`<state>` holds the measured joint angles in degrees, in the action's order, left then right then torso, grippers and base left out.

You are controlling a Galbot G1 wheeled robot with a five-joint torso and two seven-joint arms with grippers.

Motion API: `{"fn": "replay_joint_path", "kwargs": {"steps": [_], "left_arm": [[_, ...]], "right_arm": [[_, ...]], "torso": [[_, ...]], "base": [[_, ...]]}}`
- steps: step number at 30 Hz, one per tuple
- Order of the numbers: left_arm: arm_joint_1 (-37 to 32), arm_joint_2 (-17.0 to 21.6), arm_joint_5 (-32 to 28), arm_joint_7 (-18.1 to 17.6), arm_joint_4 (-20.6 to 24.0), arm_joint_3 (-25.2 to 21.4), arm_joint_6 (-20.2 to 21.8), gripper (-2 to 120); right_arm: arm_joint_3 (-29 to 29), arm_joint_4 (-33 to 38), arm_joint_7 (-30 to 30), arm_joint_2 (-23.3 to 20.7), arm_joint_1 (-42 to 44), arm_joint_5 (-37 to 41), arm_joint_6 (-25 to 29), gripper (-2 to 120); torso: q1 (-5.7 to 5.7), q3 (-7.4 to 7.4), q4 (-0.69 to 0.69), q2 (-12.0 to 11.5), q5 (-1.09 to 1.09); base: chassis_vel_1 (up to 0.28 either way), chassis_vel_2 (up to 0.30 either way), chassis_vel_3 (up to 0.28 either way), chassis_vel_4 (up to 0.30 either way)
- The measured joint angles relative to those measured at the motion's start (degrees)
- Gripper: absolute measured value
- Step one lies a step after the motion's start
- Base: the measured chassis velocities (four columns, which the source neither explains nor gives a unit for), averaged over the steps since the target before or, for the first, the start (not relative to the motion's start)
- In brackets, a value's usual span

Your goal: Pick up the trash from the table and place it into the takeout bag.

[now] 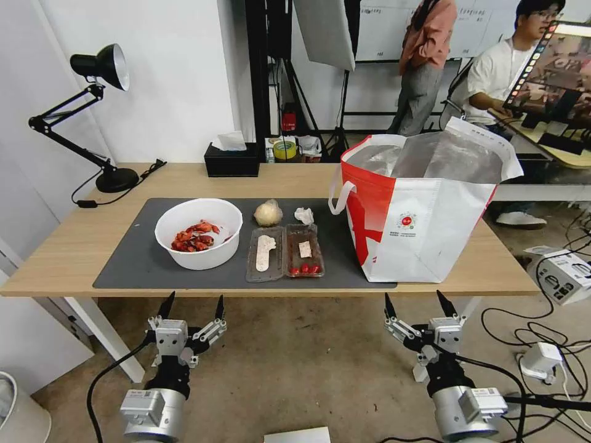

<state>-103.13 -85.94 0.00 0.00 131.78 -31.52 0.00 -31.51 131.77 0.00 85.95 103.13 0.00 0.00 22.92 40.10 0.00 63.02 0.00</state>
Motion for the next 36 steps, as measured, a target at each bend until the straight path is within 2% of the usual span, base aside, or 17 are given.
{"fn": "replay_joint_path", "kwargs": {"steps": [26,28,30,31,33,34,35,36], "left_arm": [[0.11,0.03,-0.36,-0.02,0.07,0.00,0.59,100],[0.28,0.08,-0.94,-0.34,0.29,0.00,1.55,100],[1.35,0.43,-3.93,-2.29,1.64,0.02,6.60,100],[1.35,0.43,-3.93,-2.29,1.64,0.02,6.60,100],[2.30,0.74,-6.60,-4.00,2.78,0.06,11.07,100],[2.30,0.74,-6.60,-4.00,2.78,0.06,11.07,100],[2.89,0.94,-8.27,-5.11,3.52,0.08,13.85,100],[2.89,0.94,-8.27,-5.11,3.52,0.08,13.85,100]], "right_arm": [[0.00,0.00,0.00,0.00,0.00,0.00,-0.01,100],[0.00,0.01,0.00,-0.09,-0.03,0.05,-0.13,100],[-0.01,0.15,0.09,-0.58,-0.22,0.57,-1.06,100],[-0.01,0.15,0.09,-0.58,-0.22,0.57,-1.06,100],[-0.10,0.87,0.71,-2.27,-1.03,2.39,-4.13,100],[-0.10,0.87,0.71,-2.27,-1.03,2.39,-4.13,100],[-0.22,1.39,1.21,-3.53,-1.59,3.85,-6.52,100],[-0.22,1.39,1.21,-3.53,-1.59,3.85,-6.52,100]], "torso": [[0.00,0.00,0.00,0.00,0.00],[0.00,0.00,0.00,0.00,0.00],[0.00,0.00,-0.01,0.00,0.01],[0.00,0.00,-0.01,0.00,0.01],[0.00,0.00,0.00,0.00,0.00],[0.00,0.00,0.00,0.00,0.00],[0.00,0.00,0.00,0.00,0.00],[0.00,0.00,0.00,0.00,0.00]], "base": [[0.000,0.000,0.000,0.000],[0.000,0.000,0.000,0.000],[0.000,0.000,0.000,0.000],[0.000,0.000,0.000,0.000],[0.000,0.000,0.000,0.000],[0.000,0.000,0.000,0.000],[0.000,0.000,0.000,0.000],[0.000,0.000,0.000,0.000]]}}
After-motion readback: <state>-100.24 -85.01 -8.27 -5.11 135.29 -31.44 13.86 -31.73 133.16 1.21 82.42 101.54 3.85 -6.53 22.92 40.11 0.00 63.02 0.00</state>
